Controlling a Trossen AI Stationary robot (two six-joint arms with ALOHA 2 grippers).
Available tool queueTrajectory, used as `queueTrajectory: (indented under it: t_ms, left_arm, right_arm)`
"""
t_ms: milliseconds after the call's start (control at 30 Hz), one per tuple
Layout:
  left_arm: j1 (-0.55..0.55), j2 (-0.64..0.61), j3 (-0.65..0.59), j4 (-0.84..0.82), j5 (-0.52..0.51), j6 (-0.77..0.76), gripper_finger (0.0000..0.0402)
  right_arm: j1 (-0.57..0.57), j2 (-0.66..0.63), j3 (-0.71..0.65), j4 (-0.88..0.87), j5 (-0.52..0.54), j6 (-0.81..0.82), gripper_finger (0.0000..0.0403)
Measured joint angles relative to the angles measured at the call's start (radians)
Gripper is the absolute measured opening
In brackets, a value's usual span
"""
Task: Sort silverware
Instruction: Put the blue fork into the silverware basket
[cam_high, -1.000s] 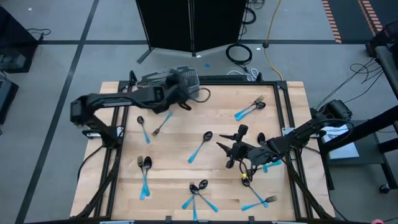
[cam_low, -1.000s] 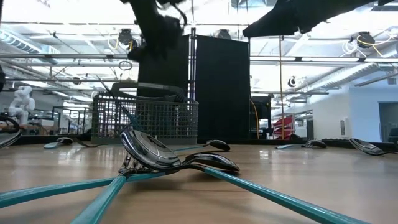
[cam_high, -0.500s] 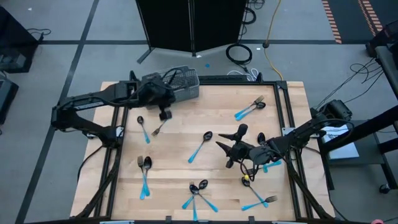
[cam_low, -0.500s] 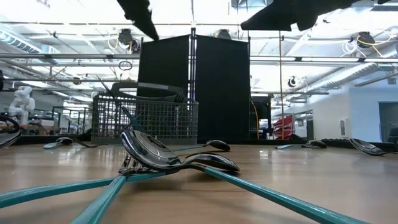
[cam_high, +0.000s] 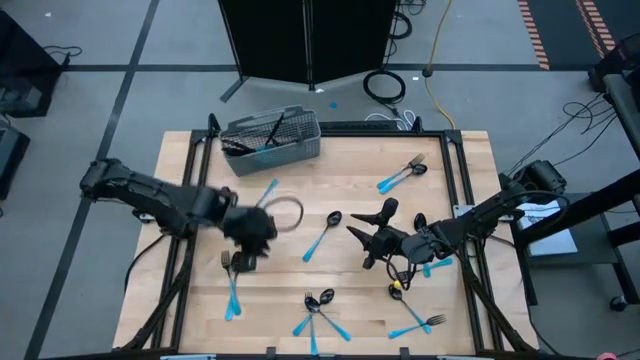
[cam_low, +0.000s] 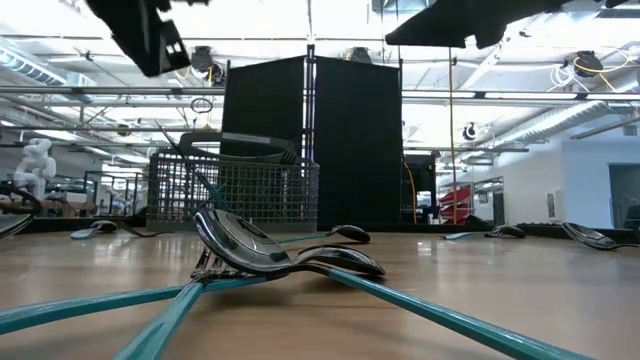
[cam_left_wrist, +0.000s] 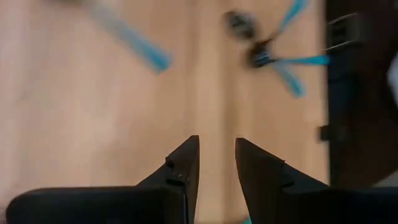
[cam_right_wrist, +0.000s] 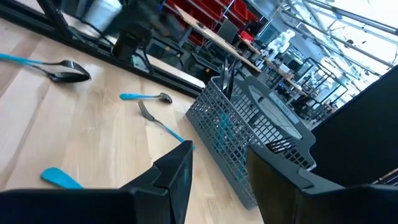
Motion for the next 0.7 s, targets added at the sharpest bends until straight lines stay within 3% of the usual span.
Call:
queueTrajectory:
  t_ms: [200, 300, 700]
  left_arm:
    - [-0.198, 0.104, -0.042, 0.479, -0.119, 0.041, 0.0100]
    - [-0.261, 0.191, -0.041, 0.618, -0.136, 0.130, 0.0100]
    - [-0.313, 0.550, 0.171, 0.679, -0.126, 0.550, 0.0100]
  right_arm:
    - [-0.001, 0.000, 0.000, 0.052, 0.000, -0.037, 0.0144]
    - [-0.001, 0.000, 0.000, 0.076, -0.003, -0.033, 0.0144]
    - [-0.001, 0.000, 0.000, 0.075, -0.004, 0.066, 0.0144]
